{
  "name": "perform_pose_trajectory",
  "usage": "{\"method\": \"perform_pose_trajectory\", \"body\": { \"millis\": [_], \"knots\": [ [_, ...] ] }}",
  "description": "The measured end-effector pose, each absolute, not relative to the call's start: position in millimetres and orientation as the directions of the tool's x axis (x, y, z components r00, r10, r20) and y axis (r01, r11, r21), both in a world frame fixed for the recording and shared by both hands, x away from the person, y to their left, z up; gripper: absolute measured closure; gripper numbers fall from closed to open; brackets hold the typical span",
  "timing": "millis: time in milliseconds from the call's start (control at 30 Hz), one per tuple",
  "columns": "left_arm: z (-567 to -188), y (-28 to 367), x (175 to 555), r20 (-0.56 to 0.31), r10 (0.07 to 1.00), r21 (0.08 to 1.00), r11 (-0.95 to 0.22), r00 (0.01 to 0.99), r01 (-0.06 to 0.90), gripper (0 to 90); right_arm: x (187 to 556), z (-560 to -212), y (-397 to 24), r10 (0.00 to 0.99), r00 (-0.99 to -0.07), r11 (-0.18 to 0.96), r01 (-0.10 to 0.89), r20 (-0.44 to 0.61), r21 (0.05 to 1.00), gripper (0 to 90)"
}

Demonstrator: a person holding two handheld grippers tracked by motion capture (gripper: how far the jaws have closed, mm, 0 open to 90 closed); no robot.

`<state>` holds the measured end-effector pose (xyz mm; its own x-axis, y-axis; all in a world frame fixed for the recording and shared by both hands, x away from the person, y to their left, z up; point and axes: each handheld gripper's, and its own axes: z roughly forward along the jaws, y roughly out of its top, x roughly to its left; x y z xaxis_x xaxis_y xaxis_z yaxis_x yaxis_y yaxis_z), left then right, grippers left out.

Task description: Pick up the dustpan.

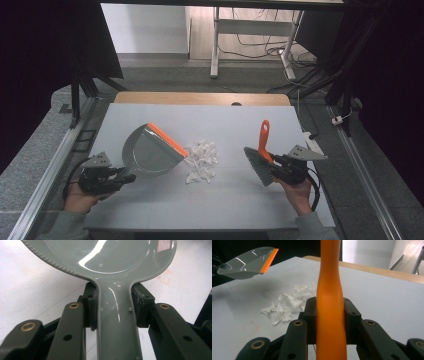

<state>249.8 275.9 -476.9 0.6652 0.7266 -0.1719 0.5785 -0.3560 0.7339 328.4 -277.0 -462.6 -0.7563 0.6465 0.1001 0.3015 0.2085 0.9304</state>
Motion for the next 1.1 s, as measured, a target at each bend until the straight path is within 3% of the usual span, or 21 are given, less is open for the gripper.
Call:
{"method": "perform_pose_trajectory", "body": {
  "millis": [500, 1100],
  "knots": [
    [-477, 267, 239, -0.137, 0.643, 0.661, -0.508, 0.754, 0.553, 61.4, 329, -463, -276, 0.645, -0.758, 0.211, 0.3, 0.099, 0.93, 70.1],
    [-486, 251, 237, -0.138, 0.576, 0.602, -0.597, 0.806, 0.53, 61.4, 330, -463, -277, 0.65, -0.753, 0.21, 0.304, 0.099, 0.929, 70.1]
  ]
}}
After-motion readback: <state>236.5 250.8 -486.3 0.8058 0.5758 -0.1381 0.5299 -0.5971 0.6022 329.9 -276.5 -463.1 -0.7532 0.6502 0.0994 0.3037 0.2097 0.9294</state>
